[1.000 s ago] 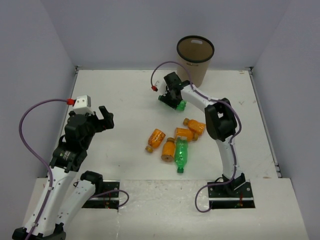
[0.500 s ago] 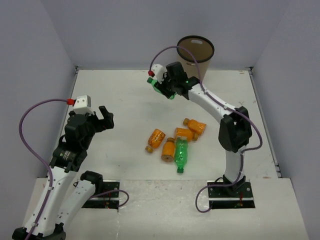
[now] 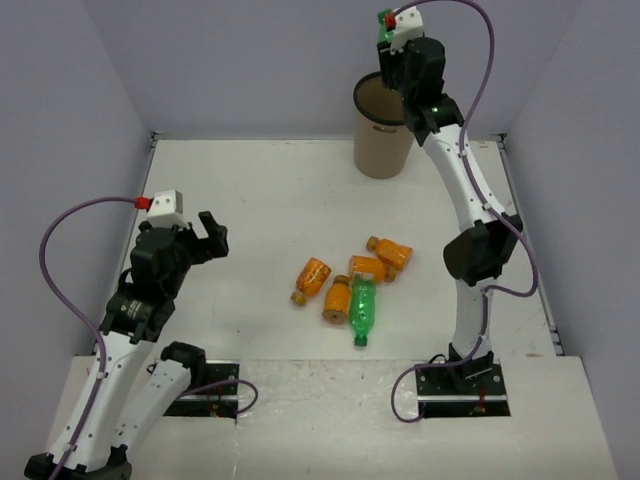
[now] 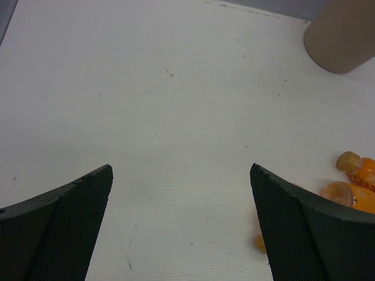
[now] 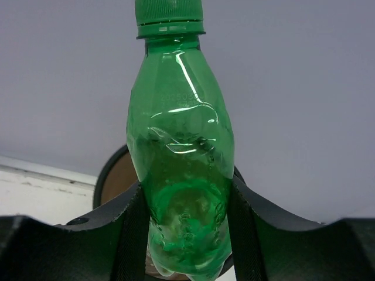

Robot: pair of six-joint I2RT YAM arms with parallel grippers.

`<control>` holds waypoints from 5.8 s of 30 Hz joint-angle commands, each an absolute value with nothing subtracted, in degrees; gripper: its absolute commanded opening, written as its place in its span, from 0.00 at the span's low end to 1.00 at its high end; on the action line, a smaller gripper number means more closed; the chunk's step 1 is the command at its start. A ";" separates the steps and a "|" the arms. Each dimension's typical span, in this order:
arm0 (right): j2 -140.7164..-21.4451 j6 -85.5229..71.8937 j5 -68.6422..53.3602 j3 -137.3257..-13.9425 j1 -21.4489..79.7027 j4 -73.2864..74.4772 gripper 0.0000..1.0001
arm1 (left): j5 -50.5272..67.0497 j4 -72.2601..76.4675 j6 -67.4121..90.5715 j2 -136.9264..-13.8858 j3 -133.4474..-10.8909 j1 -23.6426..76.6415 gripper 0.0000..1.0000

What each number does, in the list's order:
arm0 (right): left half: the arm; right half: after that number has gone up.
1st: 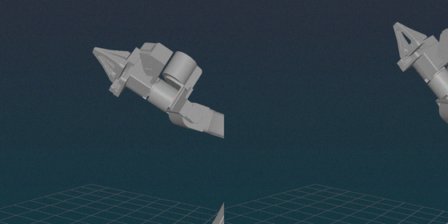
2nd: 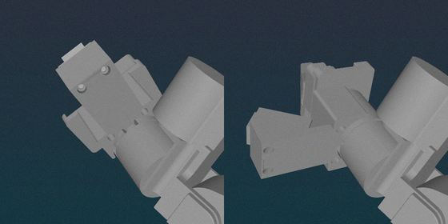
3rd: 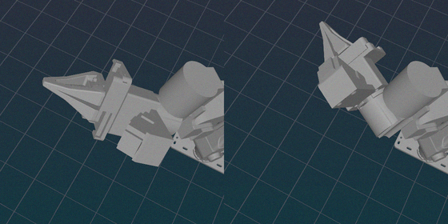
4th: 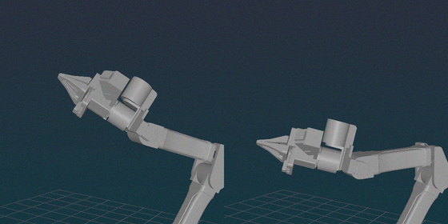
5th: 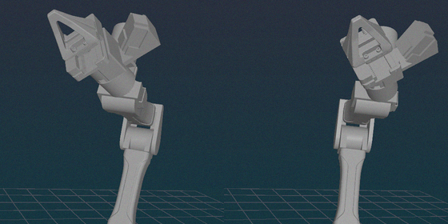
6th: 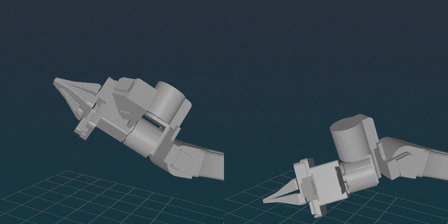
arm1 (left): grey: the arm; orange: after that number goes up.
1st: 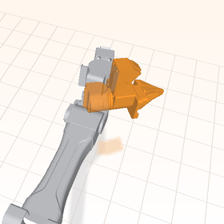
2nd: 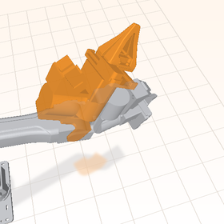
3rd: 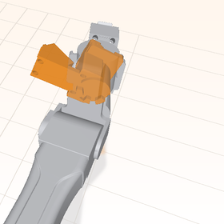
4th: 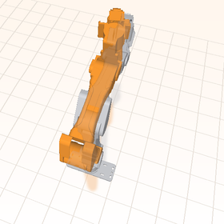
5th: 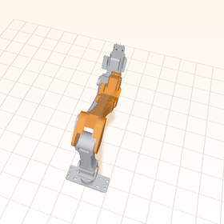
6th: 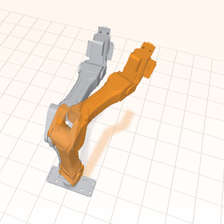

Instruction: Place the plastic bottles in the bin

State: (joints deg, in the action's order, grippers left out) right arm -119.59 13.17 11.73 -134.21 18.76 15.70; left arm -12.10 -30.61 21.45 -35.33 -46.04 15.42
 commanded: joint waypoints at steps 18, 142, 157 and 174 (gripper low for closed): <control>-96.62 -3.25 7.49 -118.37 21.26 38.01 0.99 | -10.46 -28.30 19.95 -36.74 -45.53 15.56 1.00; -40.87 -21.18 -25.04 -48.25 18.10 15.47 0.99 | -27.08 -4.75 27.52 -89.12 -43.77 55.72 0.87; -43.67 -26.62 -31.98 -43.95 18.37 8.71 0.99 | -35.24 -5.20 33.48 -82.81 -42.02 55.63 0.00; -64.15 -35.78 -28.13 -53.34 43.23 1.49 0.99 | 9.65 37.35 21.53 -43.06 -15.29 55.99 0.00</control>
